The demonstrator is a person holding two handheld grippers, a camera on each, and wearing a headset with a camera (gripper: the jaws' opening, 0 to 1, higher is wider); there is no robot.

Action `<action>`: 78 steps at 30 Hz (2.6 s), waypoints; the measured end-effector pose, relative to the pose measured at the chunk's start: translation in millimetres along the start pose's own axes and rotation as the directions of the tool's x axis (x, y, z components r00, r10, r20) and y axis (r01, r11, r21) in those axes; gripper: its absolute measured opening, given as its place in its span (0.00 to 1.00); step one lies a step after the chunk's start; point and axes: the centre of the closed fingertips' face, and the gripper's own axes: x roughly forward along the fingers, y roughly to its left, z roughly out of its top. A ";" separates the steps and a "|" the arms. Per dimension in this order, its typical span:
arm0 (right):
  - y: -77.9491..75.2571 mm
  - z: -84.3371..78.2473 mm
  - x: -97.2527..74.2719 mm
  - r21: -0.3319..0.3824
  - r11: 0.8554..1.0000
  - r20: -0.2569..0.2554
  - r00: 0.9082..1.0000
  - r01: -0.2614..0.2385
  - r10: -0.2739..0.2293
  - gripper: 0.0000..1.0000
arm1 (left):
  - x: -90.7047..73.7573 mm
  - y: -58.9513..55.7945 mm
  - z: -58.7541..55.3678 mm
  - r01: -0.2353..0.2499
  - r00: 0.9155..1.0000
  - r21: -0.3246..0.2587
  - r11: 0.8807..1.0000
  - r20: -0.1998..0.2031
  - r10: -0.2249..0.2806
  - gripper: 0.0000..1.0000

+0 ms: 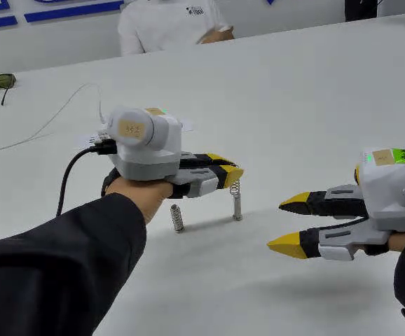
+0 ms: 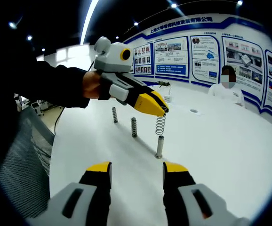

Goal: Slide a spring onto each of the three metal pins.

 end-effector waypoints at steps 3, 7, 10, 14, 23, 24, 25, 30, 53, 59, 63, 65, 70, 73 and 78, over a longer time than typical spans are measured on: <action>-3.0 -0.9 -0.6 0.004 1.000 0.000 1.000 0.014 -0.014 0.48 | 1.8 0.5 -0.8 0.000 1.000 0.001 1.000 -0.001 0.000 0.10; -3.0 -2.2 0.1 0.005 1.000 -0.005 1.000 0.015 -0.015 0.50 | 3.4 0.9 -1.8 0.001 1.000 0.002 1.000 -0.003 -0.001 0.10; -3.2 -3.9 0.5 0.006 1.000 -0.009 1.000 0.015 -0.015 0.51 | 4.1 0.8 -2.6 0.002 1.000 0.000 1.000 -0.005 -0.002 0.10; -2.9 -4.0 0.7 0.007 1.000 -0.009 1.000 0.014 -0.014 0.51 | 4.7 1.1 -3.7 0.001 1.000 0.002 1.000 -0.007 -0.001 0.10; -2.3 -5.0 1.4 0.010 1.000 -0.009 1.000 0.009 -0.009 0.51 | 7.2 2.0 -8.5 -0.001 1.000 -0.001 1.000 -0.017 0.001 0.10; -2.3 -5.2 1.5 0.011 1.000 -0.009 1.000 0.008 -0.008 0.51 | 7.6 2.0 -9.0 -0.002 1.000 0.000 1.000 -0.018 0.002 0.10; -2.4 -5.4 1.5 0.012 1.000 -0.008 1.000 0.008 -0.008 0.51 | 8.3 2.3 -10.3 -0.002 1.000 0.001 1.000 -0.020 0.002 0.10; -2.4 -6.2 1.7 0.014 1.000 -0.009 1.000 0.008 -0.008 0.51 | 11.0 2.5 -14.3 -0.005 1.000 0.005 1.000 -0.025 0.005 0.10; -1.2 -11.0 3.5 0.023 1.000 -0.020 1.000 -0.002 0.002 0.51 | 19.5 4.9 -35.7 -0.031 0.998 0.015 0.999 -0.053 0.032 0.10; 0.0 -11.8 4.3 0.025 1.000 -0.022 1.000 -0.007 0.007 0.51 | 20.1 7.4 -39.1 -0.048 0.997 0.011 0.999 -0.057 0.048 0.10; -0.6 -12.3 4.6 0.026 1.000 -0.021 1.000 -0.009 0.009 0.51 | 21.9 7.9 -42.5 -0.060 0.996 0.010 0.998 -0.061 0.060 0.10; -0.6 -13.3 4.8 0.027 1.000 -0.024 1.000 -0.010 0.010 0.51 | 22.8 8.4 -43.9 -0.062 0.996 0.009 0.998 -0.062 0.063 0.10; -1.3 -14.0 5.2 0.030 0.999 -0.023 1.000 -0.011 0.012 0.51 | 24.4 9.8 -48.3 -0.071 0.995 0.007 0.997 -0.070 0.072 0.10; -1.2 -14.5 5.4 0.030 0.999 -0.025 1.000 -0.012 0.012 0.51 | 24.8 10.5 -49.6 -0.075 0.995 0.003 0.997 -0.072 0.075 0.10; -0.6 -15.2 6.1 0.030 0.999 -0.027 1.000 -0.015 0.016 0.51 | 26.0 10.7 -52.6 -0.081 0.994 0.005 0.997 -0.079 0.081 0.10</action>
